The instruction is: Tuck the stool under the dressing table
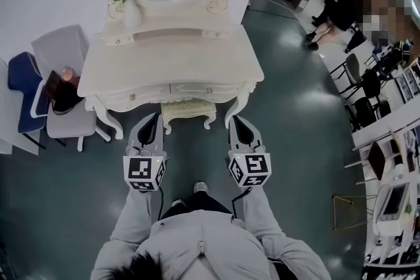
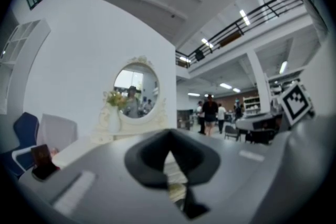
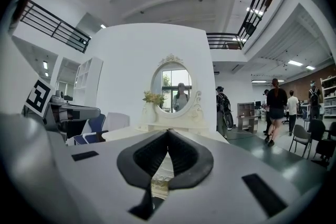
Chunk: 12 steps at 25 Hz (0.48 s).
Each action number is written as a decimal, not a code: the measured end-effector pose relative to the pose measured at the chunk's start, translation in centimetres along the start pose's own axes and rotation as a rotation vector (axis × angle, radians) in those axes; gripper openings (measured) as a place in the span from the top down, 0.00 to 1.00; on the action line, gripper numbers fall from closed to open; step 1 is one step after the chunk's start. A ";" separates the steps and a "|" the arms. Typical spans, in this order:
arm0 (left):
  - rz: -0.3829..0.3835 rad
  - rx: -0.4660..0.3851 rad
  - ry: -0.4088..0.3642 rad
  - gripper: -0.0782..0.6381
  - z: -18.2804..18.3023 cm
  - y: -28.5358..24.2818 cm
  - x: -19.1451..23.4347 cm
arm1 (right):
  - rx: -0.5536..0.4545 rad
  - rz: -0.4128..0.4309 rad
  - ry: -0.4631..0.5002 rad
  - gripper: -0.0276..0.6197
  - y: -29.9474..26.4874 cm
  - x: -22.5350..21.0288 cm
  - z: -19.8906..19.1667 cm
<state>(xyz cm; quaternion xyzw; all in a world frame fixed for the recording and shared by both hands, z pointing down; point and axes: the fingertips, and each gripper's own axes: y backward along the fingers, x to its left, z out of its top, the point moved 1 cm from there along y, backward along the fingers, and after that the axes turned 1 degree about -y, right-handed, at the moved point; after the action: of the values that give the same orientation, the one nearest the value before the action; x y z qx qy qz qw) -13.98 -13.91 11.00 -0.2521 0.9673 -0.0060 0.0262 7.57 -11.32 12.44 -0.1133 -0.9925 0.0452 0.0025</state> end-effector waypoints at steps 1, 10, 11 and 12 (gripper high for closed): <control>0.003 -0.004 -0.003 0.88 0.3 0.2 0.1 | -0.007 -0.001 0.003 0.95 0.2 0.1 0.3; 0.013 -0.053 0.021 0.88 3.3 2.6 0.3 | -0.075 0.014 0.020 0.95 2.2 1.5 3.3; 0.016 -0.058 0.022 0.88 3.5 2.9 0.3 | -0.083 0.015 0.018 0.95 2.5 1.7 3.6; 0.020 -0.061 0.022 0.88 3.7 3.3 0.3 | -0.091 0.016 0.016 0.95 2.7 1.9 3.8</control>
<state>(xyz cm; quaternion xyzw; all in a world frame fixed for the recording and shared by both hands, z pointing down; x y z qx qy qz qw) -15.63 -11.21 7.17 -0.2429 0.9698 0.0212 0.0078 6.31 -8.64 8.42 -0.1218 -0.9925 -0.0009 0.0050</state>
